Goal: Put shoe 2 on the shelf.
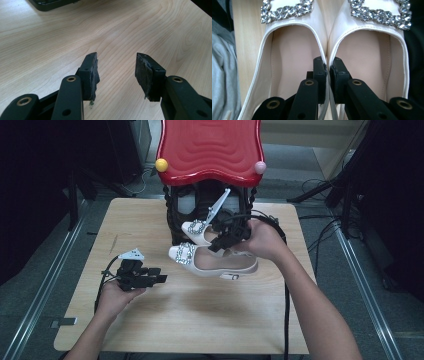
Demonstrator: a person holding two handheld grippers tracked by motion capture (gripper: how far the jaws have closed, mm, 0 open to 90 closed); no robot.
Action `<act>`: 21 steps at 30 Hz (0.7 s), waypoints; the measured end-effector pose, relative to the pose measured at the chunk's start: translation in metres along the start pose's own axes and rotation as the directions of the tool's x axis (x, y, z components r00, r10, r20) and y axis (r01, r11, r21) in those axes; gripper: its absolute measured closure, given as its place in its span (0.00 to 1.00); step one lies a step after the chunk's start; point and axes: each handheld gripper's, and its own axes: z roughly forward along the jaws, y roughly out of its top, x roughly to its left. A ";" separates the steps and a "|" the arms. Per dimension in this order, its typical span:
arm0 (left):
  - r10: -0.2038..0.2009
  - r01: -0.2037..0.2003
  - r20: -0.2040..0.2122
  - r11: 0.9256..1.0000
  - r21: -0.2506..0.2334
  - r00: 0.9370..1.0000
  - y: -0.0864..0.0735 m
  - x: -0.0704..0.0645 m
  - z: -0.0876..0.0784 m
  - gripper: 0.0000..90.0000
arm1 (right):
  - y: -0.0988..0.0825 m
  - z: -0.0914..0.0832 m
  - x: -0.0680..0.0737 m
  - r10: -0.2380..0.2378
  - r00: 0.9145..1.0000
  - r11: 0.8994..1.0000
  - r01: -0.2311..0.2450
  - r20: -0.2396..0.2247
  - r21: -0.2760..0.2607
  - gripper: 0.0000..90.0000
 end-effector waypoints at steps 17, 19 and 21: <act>-0.029 0.028 -0.031 0.999 -0.020 0.999 -0.011 0.003 -0.012 0.59 | 0.053 -0.091 -0.016 0.005 0.998 0.975 -0.020 -0.069 -0.220 0.94; -0.033 0.033 -0.027 0.999 -0.016 0.999 -0.011 0.003 -0.012 0.59 | 0.058 -0.102 -0.019 0.032 0.998 0.962 -0.048 -0.062 -0.268 0.94; -0.030 0.030 -0.027 0.999 -0.013 0.999 -0.011 0.004 -0.012 0.59 | 0.061 -0.112 -0.022 0.068 0.996 0.950 -0.082 -0.057 -0.303 0.94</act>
